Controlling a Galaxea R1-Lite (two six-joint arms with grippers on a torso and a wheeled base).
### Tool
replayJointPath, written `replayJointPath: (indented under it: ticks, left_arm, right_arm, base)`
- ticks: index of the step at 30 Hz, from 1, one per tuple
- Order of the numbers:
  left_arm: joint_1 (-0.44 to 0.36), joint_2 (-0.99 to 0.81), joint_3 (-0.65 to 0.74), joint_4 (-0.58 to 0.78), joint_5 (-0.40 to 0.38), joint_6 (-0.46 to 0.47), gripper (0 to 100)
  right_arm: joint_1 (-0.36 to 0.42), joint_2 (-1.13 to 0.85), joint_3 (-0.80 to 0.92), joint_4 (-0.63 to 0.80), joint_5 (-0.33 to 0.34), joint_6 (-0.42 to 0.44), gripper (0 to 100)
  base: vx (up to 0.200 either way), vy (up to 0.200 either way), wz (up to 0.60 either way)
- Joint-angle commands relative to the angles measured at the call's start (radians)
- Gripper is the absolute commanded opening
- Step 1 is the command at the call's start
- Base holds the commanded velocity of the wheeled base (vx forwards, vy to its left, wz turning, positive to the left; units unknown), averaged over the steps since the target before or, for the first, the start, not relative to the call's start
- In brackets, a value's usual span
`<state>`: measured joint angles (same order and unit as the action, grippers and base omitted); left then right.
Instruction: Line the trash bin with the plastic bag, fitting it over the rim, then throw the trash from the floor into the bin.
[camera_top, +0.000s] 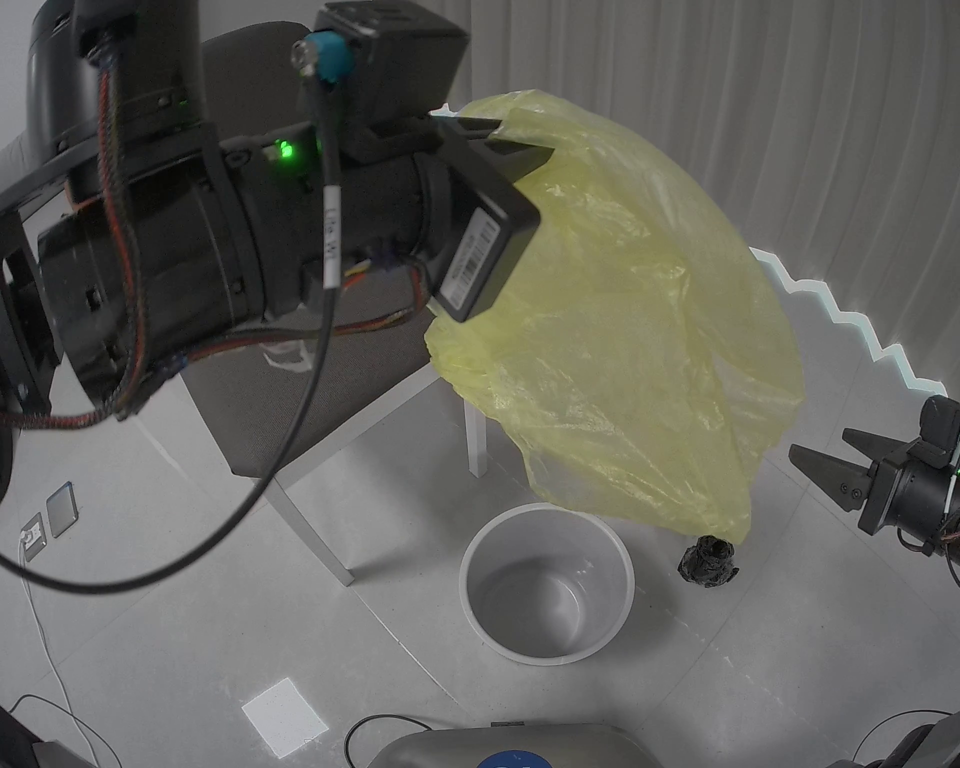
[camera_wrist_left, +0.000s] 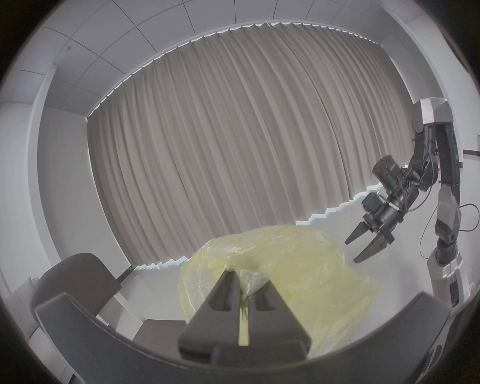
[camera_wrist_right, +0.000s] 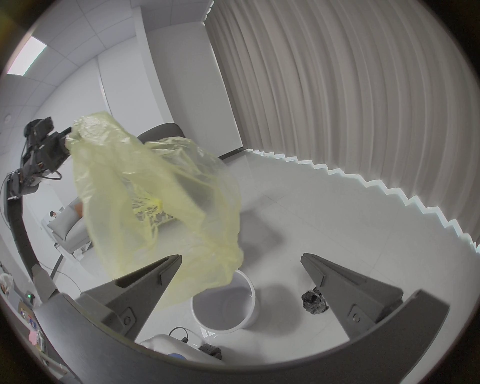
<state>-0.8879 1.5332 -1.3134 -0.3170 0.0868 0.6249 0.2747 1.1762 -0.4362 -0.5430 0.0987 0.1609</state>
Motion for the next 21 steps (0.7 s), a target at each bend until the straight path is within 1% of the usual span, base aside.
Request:
replayJointPath:
  ticks: [1, 3, 7, 10, 12, 14, 19, 21]
  left_arm:
    - [-0.023, 0.001, -0.023, -0.001, 0.001, -0.001, 0]
    - [-0.029, -0.002, -0.032, -0.001, 0.002, -0.001, 0]
    - [-0.029, -0.002, -0.038, -0.001, 0.002, -0.002, 0]
    - [-0.029, -0.002, -0.04, -0.004, 0.002, -0.004, 0]
    - [-0.031, -0.001, -0.046, -0.028, 0.002, -0.002, 0]
    - [-0.031, -0.002, -0.046, -0.031, 0.002, -0.002, 0]
    - [-0.029, -0.007, -0.044, -0.031, 0.005, -0.002, 0]
    - [-0.031, -0.007, -0.044, -0.031, 0.005, -0.002, 0]
  right_arm:
    - [0.023, 0.085, 0.005, -0.038, -0.028, 0.029, 100]
    - [0.031, 0.111, 0.011, -0.071, -0.037, 0.048, 100]
    - [0.032, 0.126, 0.033, -0.086, -0.033, 0.051, 100]
    - [0.047, 0.132, 0.033, -0.086, -0.03, 0.054, 100]
    - [0.072, 0.157, 0.034, -0.087, -0.036, 0.069, 100]
    - [0.092, 0.168, 0.033, -0.087, -0.036, 0.089, 100]
    - [0.167, 0.184, 0.027, -0.089, -0.033, 0.189, 100]
    - [0.195, 0.192, 0.02, -0.091, -0.034, 0.215, 100]
  base:
    - [0.0, 0.0, 0.0]
    - [0.0, 0.0, 0.0]
    - [0.0, 0.0, 0.0]
    - [0.0, 0.0, 0.0]
    - [0.0, 0.0, 0.0]
    - [0.0, 0.0, 0.0]
    - [0.0, 0.0, 0.0]
    - [0.0, 0.0, 0.0]
